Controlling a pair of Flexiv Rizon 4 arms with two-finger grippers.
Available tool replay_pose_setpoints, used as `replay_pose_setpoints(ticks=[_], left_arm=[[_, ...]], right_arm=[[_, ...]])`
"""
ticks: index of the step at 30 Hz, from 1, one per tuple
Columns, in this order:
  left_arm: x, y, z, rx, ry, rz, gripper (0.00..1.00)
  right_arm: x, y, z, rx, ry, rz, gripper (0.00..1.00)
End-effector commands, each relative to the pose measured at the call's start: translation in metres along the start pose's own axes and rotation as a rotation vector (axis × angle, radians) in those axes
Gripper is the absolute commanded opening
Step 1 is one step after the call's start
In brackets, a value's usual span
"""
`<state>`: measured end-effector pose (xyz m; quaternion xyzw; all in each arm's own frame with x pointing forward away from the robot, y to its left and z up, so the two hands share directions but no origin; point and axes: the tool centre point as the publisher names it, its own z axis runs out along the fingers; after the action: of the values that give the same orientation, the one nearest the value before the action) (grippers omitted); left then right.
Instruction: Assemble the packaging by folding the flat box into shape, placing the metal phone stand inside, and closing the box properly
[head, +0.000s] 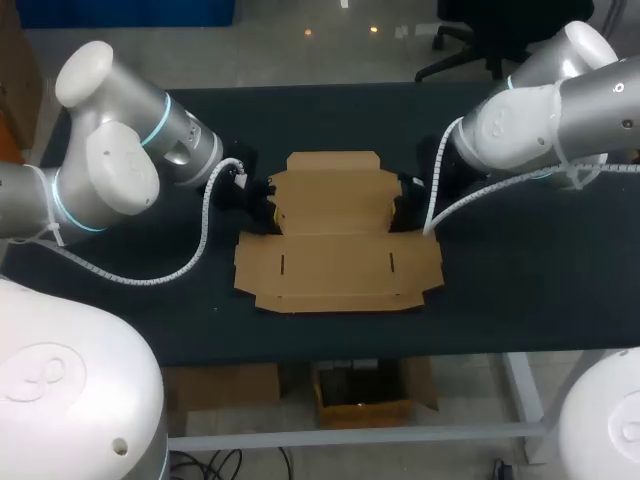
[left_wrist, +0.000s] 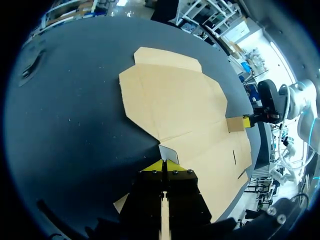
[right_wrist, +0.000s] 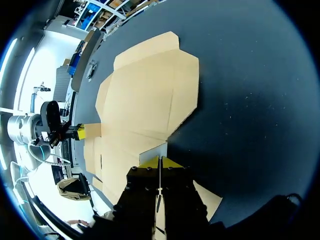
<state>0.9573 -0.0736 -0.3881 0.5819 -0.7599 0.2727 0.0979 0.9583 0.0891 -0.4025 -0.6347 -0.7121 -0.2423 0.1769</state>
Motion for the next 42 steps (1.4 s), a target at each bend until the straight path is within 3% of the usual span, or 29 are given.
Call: replay_pose_setpoints(ticks=[1, 25, 42], left_arm=[[0.005, -0.001, 0.002, 0.001, -0.013, -0.003, 0.00], [0.009, -0.008, 0.020, -0.016, -0.041, -0.016, 0.00], [0.016, -0.011, 0.032, -0.028, -0.075, -0.016, 0.00]], right_arm=[[0.004, 0.004, 0.005, 0.010, -0.007, 0.002, 0.00], [0.017, 0.006, 0.018, 0.020, -0.108, 0.035, 0.00], [0.016, 0.010, 0.032, 0.065, -0.139, 0.058, 0.00]])
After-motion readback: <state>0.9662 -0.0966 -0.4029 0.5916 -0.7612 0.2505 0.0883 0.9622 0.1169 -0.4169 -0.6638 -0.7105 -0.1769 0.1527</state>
